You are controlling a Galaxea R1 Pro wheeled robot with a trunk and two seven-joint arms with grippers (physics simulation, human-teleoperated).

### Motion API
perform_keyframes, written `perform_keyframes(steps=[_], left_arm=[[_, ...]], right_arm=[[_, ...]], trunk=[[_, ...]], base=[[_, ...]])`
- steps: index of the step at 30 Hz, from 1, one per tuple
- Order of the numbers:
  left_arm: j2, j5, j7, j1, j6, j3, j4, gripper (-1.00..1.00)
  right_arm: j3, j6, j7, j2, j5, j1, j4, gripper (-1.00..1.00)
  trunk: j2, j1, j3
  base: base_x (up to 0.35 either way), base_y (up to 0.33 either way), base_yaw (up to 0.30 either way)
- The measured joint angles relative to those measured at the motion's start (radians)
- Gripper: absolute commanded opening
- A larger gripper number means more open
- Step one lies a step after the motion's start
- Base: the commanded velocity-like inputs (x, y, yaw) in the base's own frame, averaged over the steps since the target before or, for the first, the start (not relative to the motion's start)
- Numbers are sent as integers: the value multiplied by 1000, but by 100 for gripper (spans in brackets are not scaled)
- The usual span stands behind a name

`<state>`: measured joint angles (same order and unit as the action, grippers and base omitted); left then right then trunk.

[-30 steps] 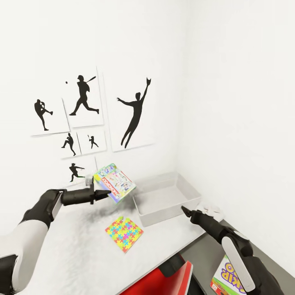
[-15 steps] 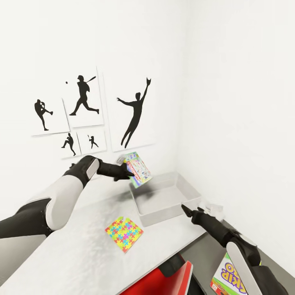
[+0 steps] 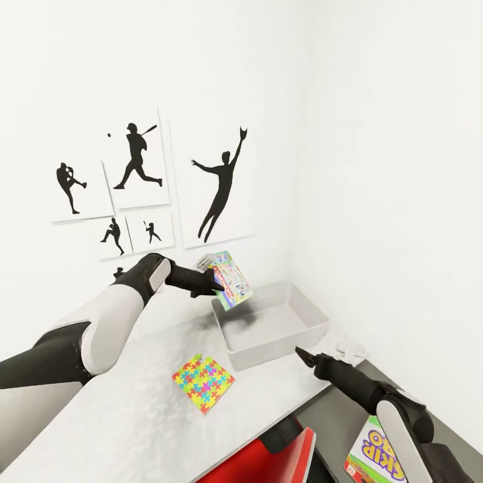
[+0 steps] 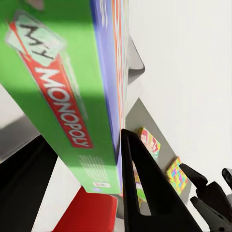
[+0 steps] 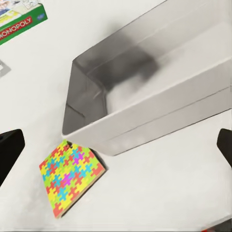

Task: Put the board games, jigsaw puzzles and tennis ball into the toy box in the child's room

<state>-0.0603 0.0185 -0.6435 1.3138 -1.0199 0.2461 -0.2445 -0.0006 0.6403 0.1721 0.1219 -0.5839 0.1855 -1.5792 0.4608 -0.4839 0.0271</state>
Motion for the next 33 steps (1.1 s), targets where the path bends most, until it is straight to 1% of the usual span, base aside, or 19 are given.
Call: perform_keyframes(steps=[2, 3, 4, 6, 7, 8, 10, 14, 21, 26, 33], left_arm=[[0, 0, 13, 0, 0, 0, 0, -100], [0, -1, 16, 0, 0, 1, 0, -100], [-2, -1, 21, 0, 0, 0, 0, -100], [-9, -1, 37, 0, 0, 0, -3, -100], [-13, -2, 43, 0, -1, 0, -4, -100], [-19, -2, 57, 0, -1, 0, -6, -100], [-36, -3, 91, 0, 0, 0, -9, -100], [-53, -2, 123, 0, 1, 1, -10, -100], [-63, -4, 131, 0, 7, 2, -10, -100], [-67, -4, 131, 0, 60, 0, -7, -100], [-68, -2, 123, -1, 82, -1, -4, -100]], right_arm=[[-9, 56, 19, 4, -23, 0, 0, 100], [-13, 66, 30, 6, -29, 0, 0, 100], [-24, 79, 57, 9, -37, -2, 0, 100], [-51, 89, 127, 5, -45, -5, 0, 100], [-57, 90, 144, 4, -45, -5, 0, 100], [-65, 91, 173, 2, -47, -6, 0, 100], [-74, 92, 206, 1, -48, -7, 0, 100], [-81, 92, 225, 6, -48, -7, 0, 100], [-94, 93, 227, 9, -47, -7, 0, 100], [-96, 92, 225, 9, -47, -7, 0, 100], [-96, 92, 223, 9, -41, -7, 0, 100]], trunk=[[0, 0, 0], [0, 0, 0], [0, 0, 0], [0, 0, 0], [0, 0, 0], [0, 0, 0], [0, 0, 1], [0, 0, 5], [0, 0, 16], [0, 0, 24], [0, 0, 35]], base=[[0, 0, 0], [0, 0, 0], [0, 0, 0], [0, 0, 0], [0, 0, 0], [0, 0, 0], [0, 0, 0], [0, 0, 0], [0, 0, 0], [0, 0, 0], [0, 0, 0]])
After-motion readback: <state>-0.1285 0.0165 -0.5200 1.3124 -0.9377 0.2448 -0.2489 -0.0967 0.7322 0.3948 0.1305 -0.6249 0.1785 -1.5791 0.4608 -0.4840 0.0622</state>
